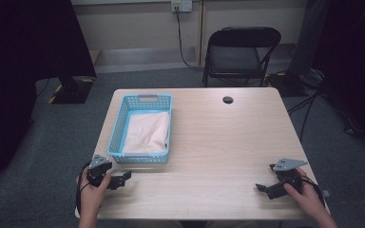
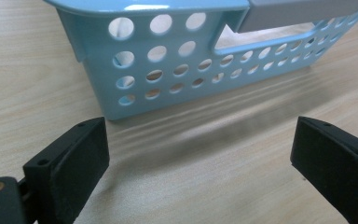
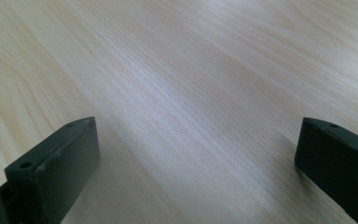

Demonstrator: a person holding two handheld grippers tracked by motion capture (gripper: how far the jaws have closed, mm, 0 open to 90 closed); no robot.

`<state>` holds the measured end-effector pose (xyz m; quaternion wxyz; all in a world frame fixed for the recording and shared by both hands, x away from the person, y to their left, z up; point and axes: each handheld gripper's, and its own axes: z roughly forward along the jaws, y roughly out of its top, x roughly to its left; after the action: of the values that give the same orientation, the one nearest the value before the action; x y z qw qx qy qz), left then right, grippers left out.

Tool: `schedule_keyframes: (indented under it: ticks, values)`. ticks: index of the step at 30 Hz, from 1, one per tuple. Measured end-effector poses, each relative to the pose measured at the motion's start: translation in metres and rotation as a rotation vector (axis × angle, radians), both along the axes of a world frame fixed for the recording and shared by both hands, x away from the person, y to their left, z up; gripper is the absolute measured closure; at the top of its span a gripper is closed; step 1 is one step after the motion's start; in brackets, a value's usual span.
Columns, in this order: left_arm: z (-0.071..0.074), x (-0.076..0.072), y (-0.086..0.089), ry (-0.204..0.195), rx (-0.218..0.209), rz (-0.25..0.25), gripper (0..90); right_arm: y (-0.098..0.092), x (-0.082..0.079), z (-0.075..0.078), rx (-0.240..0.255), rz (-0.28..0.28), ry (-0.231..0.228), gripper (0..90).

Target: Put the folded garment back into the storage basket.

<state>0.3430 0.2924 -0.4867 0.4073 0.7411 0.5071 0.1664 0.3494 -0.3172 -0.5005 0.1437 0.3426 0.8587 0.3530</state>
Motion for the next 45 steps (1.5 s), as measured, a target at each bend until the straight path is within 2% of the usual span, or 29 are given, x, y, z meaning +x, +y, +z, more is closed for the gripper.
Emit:
schedule_keyframes:
  ticks: [7, 32, 38, 45]
  values:
    - [-0.002, 0.0, 0.0, 0.007, -0.001, 0.005, 3.7, 0.0, 0.0, 0.0, 0.0, 0.0, 0.0, 0.0]
    - [-0.009, 0.002, -0.004, 0.032, 0.044, -0.003, 3.8, 0.0, 0.0, 0.0, 0.0, 0.0, 0.0, 0.0]
    - [-0.012, 0.003, -0.004, 0.051, 0.056, -0.009, 3.8, 0.0, 0.0, 0.0, 0.0, 0.0, 0.0, 0.0]
    - [-0.013, 0.003, -0.005, 0.044, 0.065, -0.008, 3.6, 0.0, 0.0, 0.0, 0.0, 0.0, 0.0, 0.0]
